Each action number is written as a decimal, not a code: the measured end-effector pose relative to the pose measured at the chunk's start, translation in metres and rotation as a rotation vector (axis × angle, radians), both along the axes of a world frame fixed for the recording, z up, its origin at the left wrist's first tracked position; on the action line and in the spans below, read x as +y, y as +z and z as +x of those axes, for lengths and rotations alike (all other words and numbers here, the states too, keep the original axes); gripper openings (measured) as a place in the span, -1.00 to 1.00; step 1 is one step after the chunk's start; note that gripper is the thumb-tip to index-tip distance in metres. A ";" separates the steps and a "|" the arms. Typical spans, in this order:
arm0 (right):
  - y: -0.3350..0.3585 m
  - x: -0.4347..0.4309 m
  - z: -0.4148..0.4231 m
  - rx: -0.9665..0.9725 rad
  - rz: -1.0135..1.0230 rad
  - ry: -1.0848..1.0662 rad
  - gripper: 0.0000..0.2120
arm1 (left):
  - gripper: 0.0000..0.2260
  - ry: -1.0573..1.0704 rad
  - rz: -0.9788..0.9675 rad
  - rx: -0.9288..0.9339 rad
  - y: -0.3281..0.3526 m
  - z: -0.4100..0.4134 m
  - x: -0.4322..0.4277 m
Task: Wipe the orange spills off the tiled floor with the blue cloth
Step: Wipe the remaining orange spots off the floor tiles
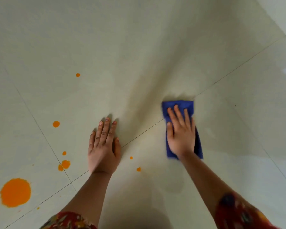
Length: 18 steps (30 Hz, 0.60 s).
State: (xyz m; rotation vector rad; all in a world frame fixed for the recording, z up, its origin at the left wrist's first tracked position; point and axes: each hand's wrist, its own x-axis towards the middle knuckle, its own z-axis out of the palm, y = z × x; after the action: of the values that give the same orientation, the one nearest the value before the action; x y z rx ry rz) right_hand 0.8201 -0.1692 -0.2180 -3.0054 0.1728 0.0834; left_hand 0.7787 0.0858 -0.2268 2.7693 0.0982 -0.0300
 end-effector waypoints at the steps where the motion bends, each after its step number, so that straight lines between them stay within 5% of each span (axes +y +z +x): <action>1: 0.001 0.001 0.024 0.004 -0.009 -0.111 -0.48 | -0.50 0.002 -0.002 0.005 0.000 0.000 0.000; 4: 0.001 0.040 0.089 -0.013 0.034 -0.173 -0.42 | -0.50 -0.006 0.008 0.006 0.000 0.000 0.000; 11: -0.008 0.117 0.080 -0.018 0.120 0.379 -0.51 | -0.52 -0.016 -0.005 -0.001 -0.001 -0.001 0.002; 18: -0.005 -0.037 0.080 0.018 -0.017 -0.112 -0.43 | -0.51 -0.004 -0.021 -0.016 0.001 0.000 0.001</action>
State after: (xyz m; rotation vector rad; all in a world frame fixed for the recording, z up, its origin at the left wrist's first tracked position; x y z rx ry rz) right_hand 0.8999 -0.2064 -0.2234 -3.0057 0.3454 0.0984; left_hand 0.7788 0.0865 -0.2261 2.7478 0.0873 -0.0099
